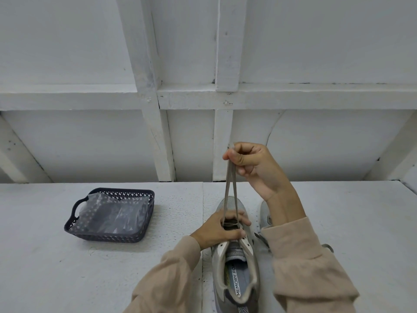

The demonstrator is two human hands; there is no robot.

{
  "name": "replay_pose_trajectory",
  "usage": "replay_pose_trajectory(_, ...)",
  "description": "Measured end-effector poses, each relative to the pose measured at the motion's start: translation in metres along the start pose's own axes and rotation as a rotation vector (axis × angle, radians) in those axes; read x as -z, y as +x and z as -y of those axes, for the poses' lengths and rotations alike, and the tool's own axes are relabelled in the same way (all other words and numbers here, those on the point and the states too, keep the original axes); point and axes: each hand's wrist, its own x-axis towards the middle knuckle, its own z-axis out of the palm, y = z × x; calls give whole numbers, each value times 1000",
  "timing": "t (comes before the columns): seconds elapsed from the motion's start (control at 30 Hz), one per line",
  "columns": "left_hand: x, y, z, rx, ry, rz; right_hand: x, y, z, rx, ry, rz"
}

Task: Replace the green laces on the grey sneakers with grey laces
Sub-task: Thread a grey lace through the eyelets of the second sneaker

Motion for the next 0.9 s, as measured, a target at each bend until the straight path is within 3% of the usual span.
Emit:
replay_pose_trajectory(0.17, 1, 0, -2, -4, 43, 56, 7, 4, -8, -30, 1, -25)
replay_pose_trajectory(0.3, 2, 1, -18, -15, -117, 66, 14, 6, -7, -35, -44, -16)
replay_pose_trajectory(0.5, 12, 10, -55, -74, -460, -222, 24, 10, -5, 4, -135, -70)
replay_pose_trajectory(0.6, 14, 11, -68, -156, -445, -338, 25, 10, -6, 19, -172, -79)
replay_pose_trajectory(0.73, 14, 10, -65, -133, -493, -512, 27, 11, -4, 79, -251, -195)
replay_pose_trajectory(0.9, 25, 4, -68, -100, -771, -545, 36, 9, 11, 185, -305, -338)
